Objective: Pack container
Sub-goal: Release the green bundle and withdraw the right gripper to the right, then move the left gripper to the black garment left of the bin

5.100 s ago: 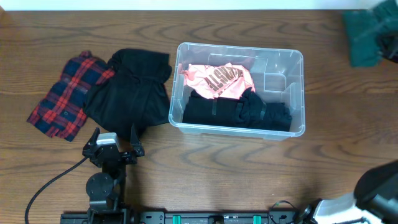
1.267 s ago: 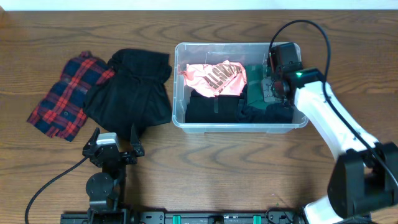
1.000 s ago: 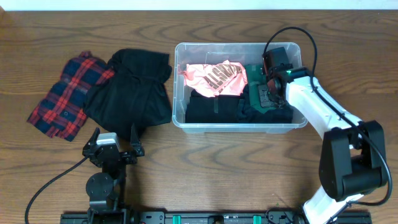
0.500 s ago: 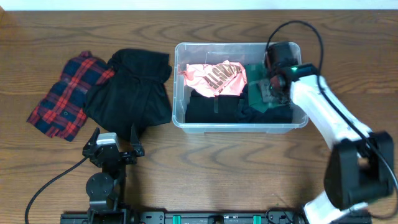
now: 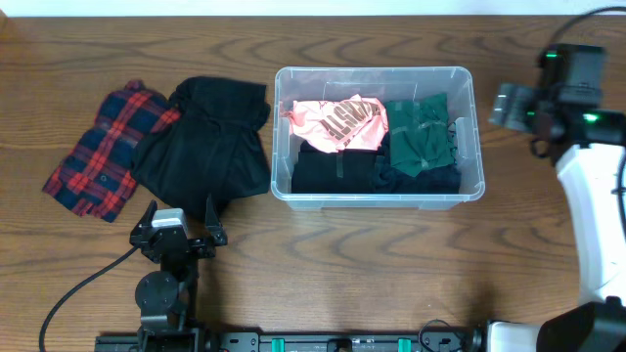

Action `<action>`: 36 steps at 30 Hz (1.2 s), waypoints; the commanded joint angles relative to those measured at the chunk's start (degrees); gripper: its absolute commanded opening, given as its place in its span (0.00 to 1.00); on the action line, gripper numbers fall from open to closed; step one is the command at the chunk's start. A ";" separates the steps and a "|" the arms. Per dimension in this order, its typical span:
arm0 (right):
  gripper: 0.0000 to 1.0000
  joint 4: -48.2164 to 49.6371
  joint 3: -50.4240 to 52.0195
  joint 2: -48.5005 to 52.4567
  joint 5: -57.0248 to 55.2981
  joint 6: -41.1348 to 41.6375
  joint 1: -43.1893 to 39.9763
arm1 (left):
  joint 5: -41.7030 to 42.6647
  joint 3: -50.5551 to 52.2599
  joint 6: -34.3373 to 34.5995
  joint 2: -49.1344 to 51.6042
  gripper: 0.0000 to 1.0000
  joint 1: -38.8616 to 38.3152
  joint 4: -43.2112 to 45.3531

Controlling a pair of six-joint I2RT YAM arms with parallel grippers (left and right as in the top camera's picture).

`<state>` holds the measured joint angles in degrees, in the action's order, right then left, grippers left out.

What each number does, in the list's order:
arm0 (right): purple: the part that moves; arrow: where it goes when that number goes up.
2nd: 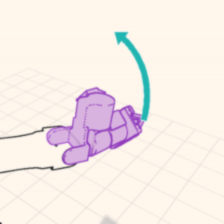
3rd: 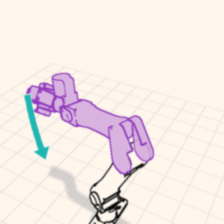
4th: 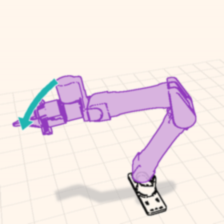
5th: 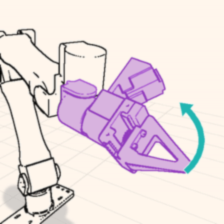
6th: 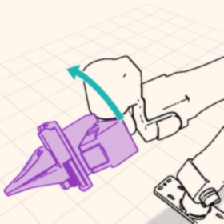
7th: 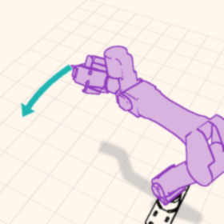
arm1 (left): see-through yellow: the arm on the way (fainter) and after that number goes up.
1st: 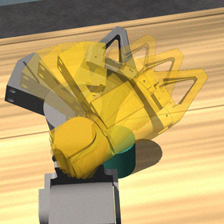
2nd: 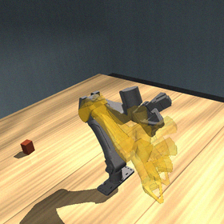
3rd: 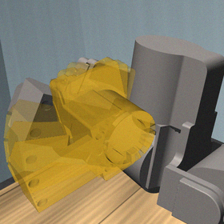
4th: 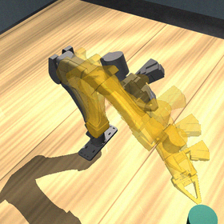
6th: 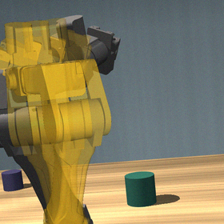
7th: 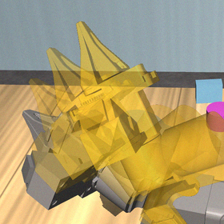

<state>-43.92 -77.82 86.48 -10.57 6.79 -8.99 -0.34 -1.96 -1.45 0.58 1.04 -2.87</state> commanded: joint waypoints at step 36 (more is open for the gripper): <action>0.99 -0.48 0.04 1.33 -0.57 -0.02 -8.07 | 5.92 -2.89 0.33 0.66 0.98 0.24 0.76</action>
<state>-44.34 -77.82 87.70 -10.96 6.79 -16.86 3.31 -1.34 -1.45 0.62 1.04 -0.89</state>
